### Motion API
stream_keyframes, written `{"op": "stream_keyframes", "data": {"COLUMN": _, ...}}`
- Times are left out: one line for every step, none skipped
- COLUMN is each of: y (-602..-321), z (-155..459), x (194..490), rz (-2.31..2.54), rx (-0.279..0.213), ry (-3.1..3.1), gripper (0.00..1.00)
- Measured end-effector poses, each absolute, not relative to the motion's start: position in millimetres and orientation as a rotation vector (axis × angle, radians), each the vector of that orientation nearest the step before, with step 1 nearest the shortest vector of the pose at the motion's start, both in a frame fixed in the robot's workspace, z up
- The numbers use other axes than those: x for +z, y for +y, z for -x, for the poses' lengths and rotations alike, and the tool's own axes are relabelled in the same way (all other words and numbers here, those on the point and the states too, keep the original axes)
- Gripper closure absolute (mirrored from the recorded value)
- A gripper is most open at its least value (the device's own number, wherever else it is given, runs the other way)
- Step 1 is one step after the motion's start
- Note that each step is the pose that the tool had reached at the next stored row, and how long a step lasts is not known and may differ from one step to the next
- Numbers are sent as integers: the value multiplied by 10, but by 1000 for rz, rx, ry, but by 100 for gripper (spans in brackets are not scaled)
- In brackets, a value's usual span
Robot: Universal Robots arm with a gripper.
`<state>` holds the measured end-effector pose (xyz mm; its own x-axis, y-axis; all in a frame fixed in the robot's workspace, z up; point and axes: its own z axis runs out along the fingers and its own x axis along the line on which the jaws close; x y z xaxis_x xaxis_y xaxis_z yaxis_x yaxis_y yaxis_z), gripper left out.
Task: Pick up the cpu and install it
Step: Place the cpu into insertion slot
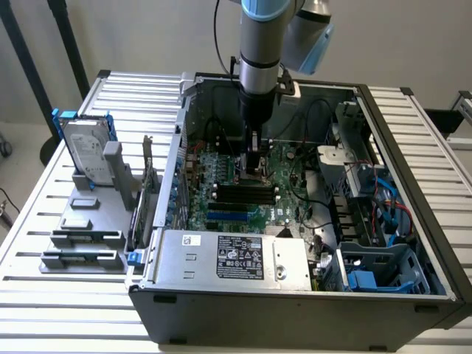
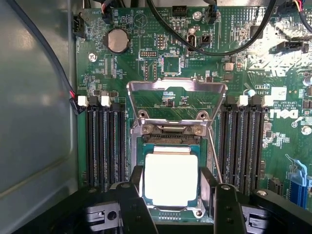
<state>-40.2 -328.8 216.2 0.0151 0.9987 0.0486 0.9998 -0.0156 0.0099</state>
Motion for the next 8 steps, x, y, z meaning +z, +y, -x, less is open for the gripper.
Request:
{"op": "stream_keyframes", "data": {"y": -3289, "z": 402, "x": 2157, "rz": 2216, "rx": -64, "ry": -2188, "gripper": 45}}
{"op": "stream_keyframes", "data": {"y": -3289, "z": 402, "x": 2153, "rz": 2213, "rx": -64, "ry": -2191, "gripper": 45}}
{"op": "stream_keyframes", "data": {"y": -3289, "z": 402, "x": 2148, "rz": 2212, "rx": -64, "ry": -2192, "gripper": 45}}
{"op": "stream_keyframes", "data": {"y": -3290, "z": 402, "x": 2144, "rz": 2211, "rx": -64, "ry": -2194, "gripper": 45}}
{"op": "stream_keyframes", "data": {"y": -3290, "z": 402, "x": 2139, "rz": 2210, "rx": -64, "ry": -2194, "gripper": 45}}
{"op": "stream_keyframes", "data": {"y": -3290, "z": 402, "x": 2135, "rz": 2210, "rx": -64, "ry": -2194, "gripper": 45}}
{"op": "stream_keyframes", "data": {"y": -3290, "z": 402, "x": 2129, "rz": 2210, "rx": -64, "ry": -2195, "gripper": 45}}
{"op": "stream_keyframes", "data": {"y": -3290, "z": 402, "x": 2121, "rz": 2210, "rx": -64, "ry": -2195, "gripper": 45}}
